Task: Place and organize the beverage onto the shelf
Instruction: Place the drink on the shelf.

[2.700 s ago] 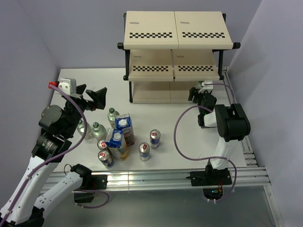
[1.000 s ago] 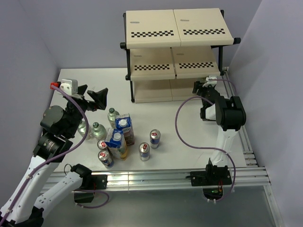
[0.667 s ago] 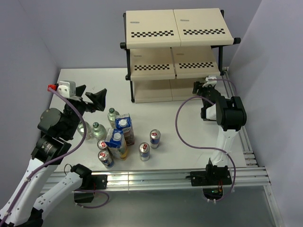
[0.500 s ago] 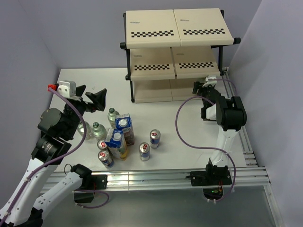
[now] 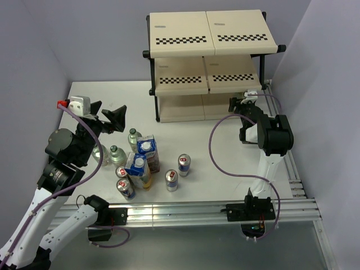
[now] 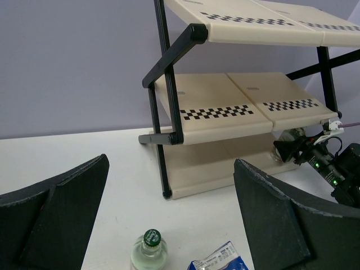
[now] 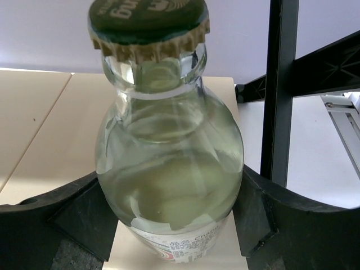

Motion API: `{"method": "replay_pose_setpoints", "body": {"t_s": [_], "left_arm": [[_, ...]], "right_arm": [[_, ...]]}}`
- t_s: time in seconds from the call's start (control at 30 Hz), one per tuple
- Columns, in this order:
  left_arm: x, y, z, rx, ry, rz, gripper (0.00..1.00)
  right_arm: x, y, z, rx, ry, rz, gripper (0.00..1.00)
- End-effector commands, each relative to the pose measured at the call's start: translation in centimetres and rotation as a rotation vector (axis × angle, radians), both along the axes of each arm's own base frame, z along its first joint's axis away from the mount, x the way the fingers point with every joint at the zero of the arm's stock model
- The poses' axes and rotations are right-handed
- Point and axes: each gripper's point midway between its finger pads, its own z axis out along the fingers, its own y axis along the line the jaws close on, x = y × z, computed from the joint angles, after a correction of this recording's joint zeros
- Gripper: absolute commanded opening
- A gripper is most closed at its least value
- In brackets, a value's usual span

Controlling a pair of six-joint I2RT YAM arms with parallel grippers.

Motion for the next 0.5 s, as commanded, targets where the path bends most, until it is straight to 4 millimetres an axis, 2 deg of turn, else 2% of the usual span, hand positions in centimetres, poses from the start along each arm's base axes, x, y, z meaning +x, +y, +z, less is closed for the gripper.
{"method": "replay_pose_setpoints", "body": {"t_s": [0.0, 0.33, 0.37, 0.4, 0.47], "left_arm": [[0.05, 0.09, 1.06, -0.005, -0.041, 0.008, 1.00], [0.17, -0.07, 0.84, 0.000, -0.035, 0.003, 0.99], [0.17, -0.07, 0.87, -0.001, -0.036, 0.003, 1.00], [0.18, -0.15, 0.84, 0.000, -0.035, 0.000, 0.99], [0.19, -0.14, 0.84, 0.000, -0.035, 0.000, 0.99]], "right_arm": [[-0.75, 0.09, 11.57, -0.053, -0.419, 0.016, 0.77], [-0.61, -0.38, 11.59, -0.039, -0.414, 0.006, 0.72], [-0.60, -0.42, 11.56, -0.034, -0.413, 0.004, 0.69], [-0.54, -0.42, 11.61, -0.033, -0.413, 0.004, 0.60], [-0.31, -0.53, 11.60, -0.027, -0.408, 0.000, 0.51]]}}
